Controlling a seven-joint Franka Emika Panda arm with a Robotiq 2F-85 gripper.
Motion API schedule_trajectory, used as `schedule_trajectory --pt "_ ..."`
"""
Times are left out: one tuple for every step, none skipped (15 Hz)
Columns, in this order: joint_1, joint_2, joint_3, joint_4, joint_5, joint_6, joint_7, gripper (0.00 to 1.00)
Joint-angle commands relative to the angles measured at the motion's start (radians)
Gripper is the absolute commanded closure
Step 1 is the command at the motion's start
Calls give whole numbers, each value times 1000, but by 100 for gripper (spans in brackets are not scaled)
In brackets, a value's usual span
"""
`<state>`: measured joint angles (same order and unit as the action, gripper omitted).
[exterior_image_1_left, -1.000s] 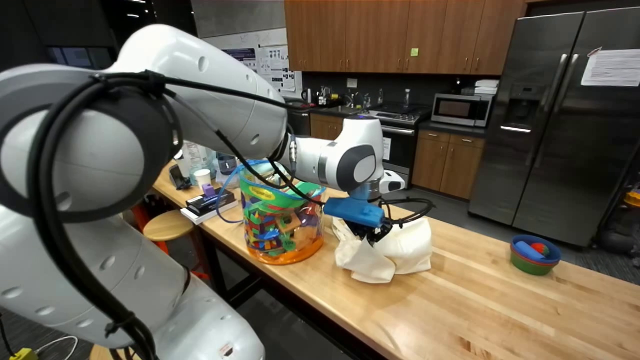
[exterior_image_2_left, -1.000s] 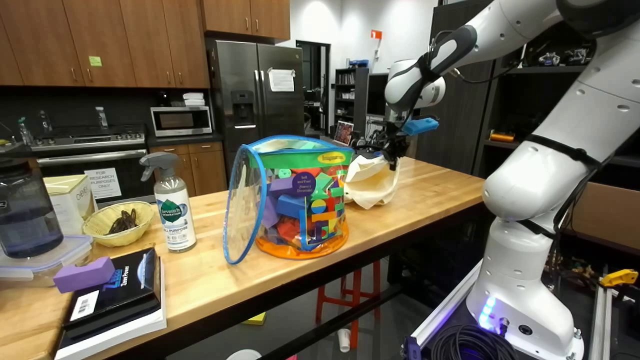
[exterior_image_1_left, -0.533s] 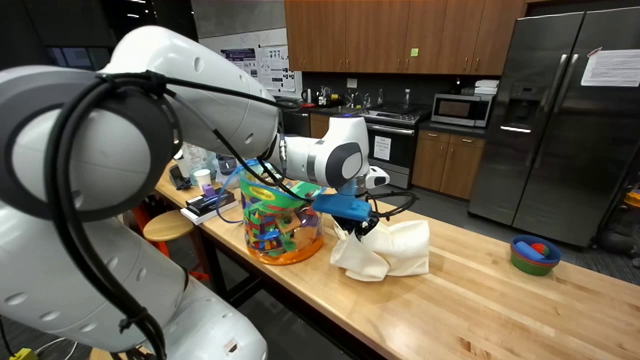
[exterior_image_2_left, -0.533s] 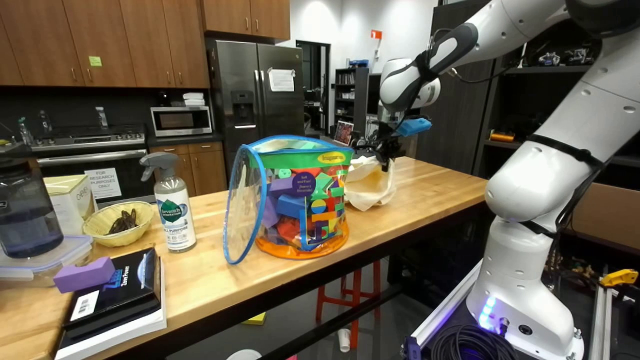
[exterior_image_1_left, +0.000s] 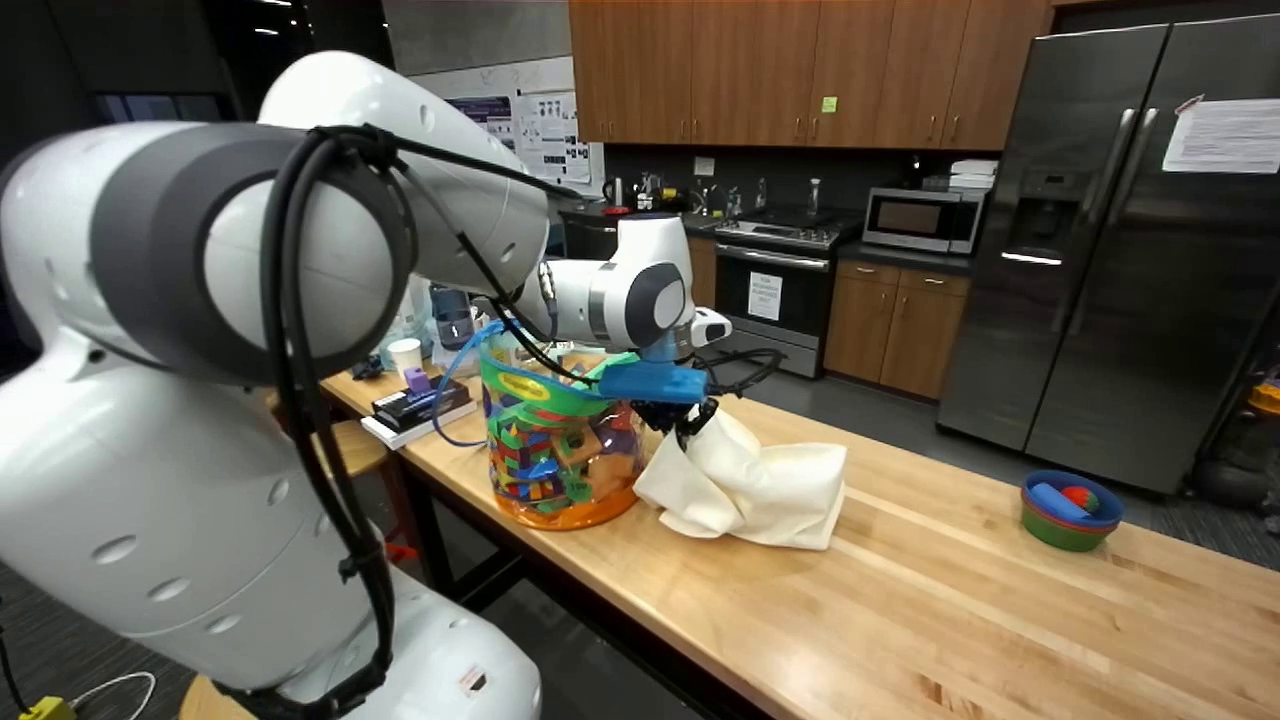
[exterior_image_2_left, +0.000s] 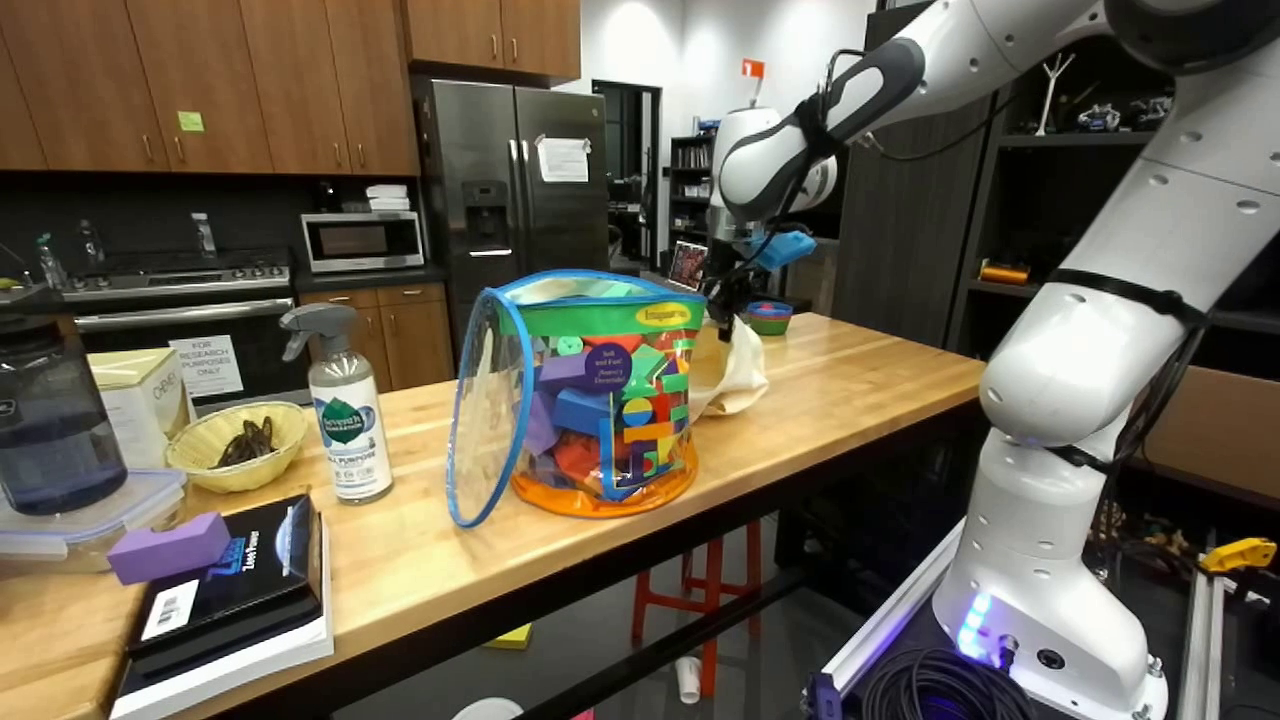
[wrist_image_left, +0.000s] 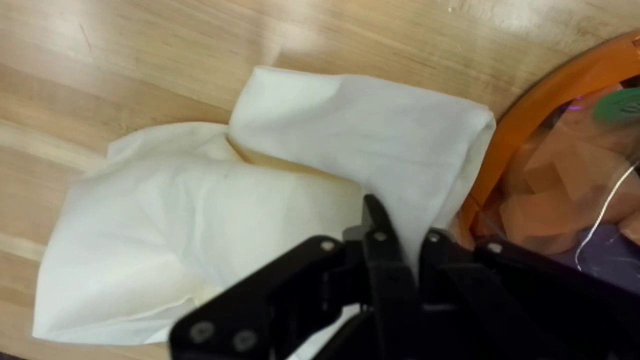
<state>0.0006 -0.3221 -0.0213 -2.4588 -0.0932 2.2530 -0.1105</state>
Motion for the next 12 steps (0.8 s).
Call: schedule_trajectory --pt "28 90 17 104 15 -10 -29 99" --pt "34 109 24 127 14 -11 -30 99" --pt "41 129 31 151 17 -12 -36 99" --pt "48 150 37 179 20 -14 -44 99" --pt "53 170 43 204 20 -13 -51 99" --pt "59 190 50 232 20 -17 -57 99" --pt "63 209 57 256 19 -19 -61 99" --pt "67 228 63 281 20 -21 -67 99" --pt "71 245 70 306 21 -24 -70 99" --pt "75 264 77 330 18 -28 -70 99" --pt "79 281 83 354 20 -33 -73 99" --pt "81 296 89 374 18 -37 -73 99"
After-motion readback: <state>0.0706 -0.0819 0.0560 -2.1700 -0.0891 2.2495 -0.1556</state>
